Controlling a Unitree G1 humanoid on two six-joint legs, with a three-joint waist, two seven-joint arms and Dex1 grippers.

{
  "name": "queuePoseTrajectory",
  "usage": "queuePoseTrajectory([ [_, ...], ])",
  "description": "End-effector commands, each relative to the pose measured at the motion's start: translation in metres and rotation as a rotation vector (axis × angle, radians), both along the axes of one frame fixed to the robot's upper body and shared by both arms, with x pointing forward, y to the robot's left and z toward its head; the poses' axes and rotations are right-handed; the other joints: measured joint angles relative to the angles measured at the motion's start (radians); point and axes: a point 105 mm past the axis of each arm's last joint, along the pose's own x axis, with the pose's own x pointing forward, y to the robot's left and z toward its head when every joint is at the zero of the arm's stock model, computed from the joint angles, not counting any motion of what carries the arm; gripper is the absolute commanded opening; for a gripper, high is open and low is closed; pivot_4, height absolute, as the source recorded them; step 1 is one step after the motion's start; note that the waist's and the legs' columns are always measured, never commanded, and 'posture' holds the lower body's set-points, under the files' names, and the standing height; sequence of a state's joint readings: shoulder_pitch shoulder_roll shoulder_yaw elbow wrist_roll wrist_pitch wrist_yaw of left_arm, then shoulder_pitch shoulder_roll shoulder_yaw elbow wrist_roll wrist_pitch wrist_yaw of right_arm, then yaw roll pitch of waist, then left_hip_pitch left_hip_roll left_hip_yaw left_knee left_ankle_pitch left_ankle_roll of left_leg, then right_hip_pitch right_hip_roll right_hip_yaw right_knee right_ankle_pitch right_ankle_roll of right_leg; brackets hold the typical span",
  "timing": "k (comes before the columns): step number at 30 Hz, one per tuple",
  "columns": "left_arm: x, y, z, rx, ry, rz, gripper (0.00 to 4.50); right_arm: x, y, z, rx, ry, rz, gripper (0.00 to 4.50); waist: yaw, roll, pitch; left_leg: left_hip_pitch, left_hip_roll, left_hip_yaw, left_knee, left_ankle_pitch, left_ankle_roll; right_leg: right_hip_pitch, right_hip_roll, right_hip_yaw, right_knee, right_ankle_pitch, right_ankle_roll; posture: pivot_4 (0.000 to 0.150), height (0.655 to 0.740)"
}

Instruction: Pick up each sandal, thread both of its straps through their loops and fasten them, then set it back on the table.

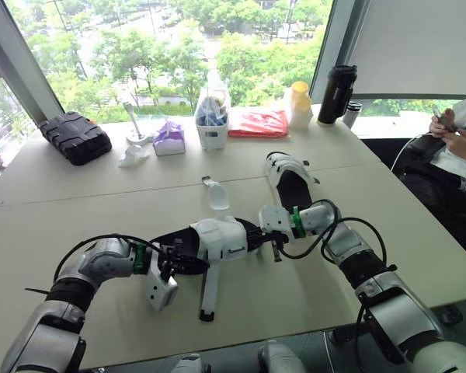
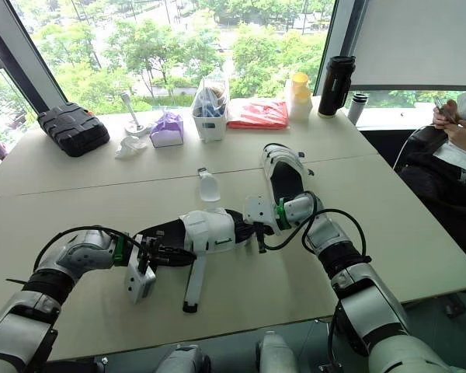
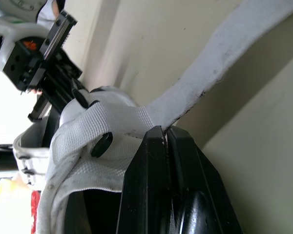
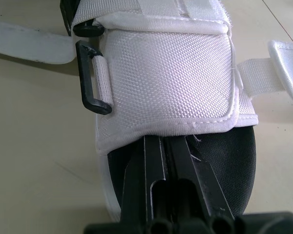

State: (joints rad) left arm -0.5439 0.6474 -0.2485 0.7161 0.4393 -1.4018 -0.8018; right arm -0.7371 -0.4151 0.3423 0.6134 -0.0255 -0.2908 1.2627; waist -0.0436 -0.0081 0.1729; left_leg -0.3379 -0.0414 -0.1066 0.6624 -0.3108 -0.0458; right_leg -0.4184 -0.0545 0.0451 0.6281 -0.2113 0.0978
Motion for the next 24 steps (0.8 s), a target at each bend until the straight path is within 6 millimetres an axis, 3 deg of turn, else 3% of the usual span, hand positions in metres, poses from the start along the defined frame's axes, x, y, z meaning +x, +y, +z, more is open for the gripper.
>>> queuePoseTrajectory([
  [1, 0.006, 0.008, -0.006, 0.035, 0.017, 0.049, 0.89, -0.001, -0.001, -0.011, -0.05, 0.023, 0.001, 0.0, 0.0, 0.0, 0.0, 0.0, 0.0, 0.0, 0.0, 0.0, 0.0, 0.0, 0.0, 0.0, 0.0, 0.0, 0.0, 0.15, 0.74],
  [3, 0.008, 0.008, -0.006, 0.021, 0.026, 0.072, 1.76, -0.001, -0.001, -0.01, -0.05, 0.021, 0.003, 0.0, 0.0, 0.0, 0.0, 0.0, 0.0, 0.0, 0.0, 0.0, 0.0, 0.0, 0.0, 0.0, 0.0, 0.0, 0.0, 0.15, 0.74],
  [9, 0.001, 0.015, -0.004, -0.095, 0.169, 0.162, 1.76, -0.001, -0.002, -0.01, -0.053, 0.016, 0.005, 0.0, -0.002, 0.001, 0.0, 0.0, 0.001, -0.001, 0.0, 0.0, 0.0, 0.0, 0.0, 0.0, 0.001, 0.0, 0.0, 0.15, 0.74],
  [13, -0.007, 0.025, 0.005, -0.242, 0.365, 0.285, 1.76, -0.001, -0.002, -0.01, -0.055, 0.013, 0.008, 0.0, -0.007, 0.002, 0.0, 0.0, 0.003, -0.003, 0.0, -0.001, 0.001, -0.002, 0.001, 0.0, 0.001, -0.001, -0.001, 0.15, 0.74],
  [15, -0.018, 0.034, 0.005, -0.341, 0.599, 0.399, 1.76, -0.002, -0.003, -0.009, -0.057, 0.013, 0.011, 0.0, -0.012, 0.003, 0.001, -0.001, 0.005, -0.003, -0.001, -0.002, 0.003, -0.003, 0.001, 0.001, 0.002, -0.002, -0.002, 0.15, 0.74],
  [18, -0.031, 0.036, 0.007, -0.405, 0.803, 0.464, 1.76, -0.003, -0.004, -0.009, -0.056, 0.013, 0.014, 0.0, -0.007, 0.004, 0.002, -0.001, 0.005, -0.003, -0.001, -0.003, 0.005, -0.004, 0.0, 0.001, 0.002, -0.003, -0.003, 0.15, 0.74],
  [24, -0.082, 0.032, 0.019, -0.62, 1.612, 0.563, 1.76, -0.008, -0.003, -0.008, -0.053, 0.019, 0.03, 0.0, -0.004, 0.004, 0.006, -0.002, 0.006, -0.004, -0.001, -0.004, 0.006, -0.004, 0.002, 0.001, 0.002, -0.01, -0.004, 0.15, 0.74],
])
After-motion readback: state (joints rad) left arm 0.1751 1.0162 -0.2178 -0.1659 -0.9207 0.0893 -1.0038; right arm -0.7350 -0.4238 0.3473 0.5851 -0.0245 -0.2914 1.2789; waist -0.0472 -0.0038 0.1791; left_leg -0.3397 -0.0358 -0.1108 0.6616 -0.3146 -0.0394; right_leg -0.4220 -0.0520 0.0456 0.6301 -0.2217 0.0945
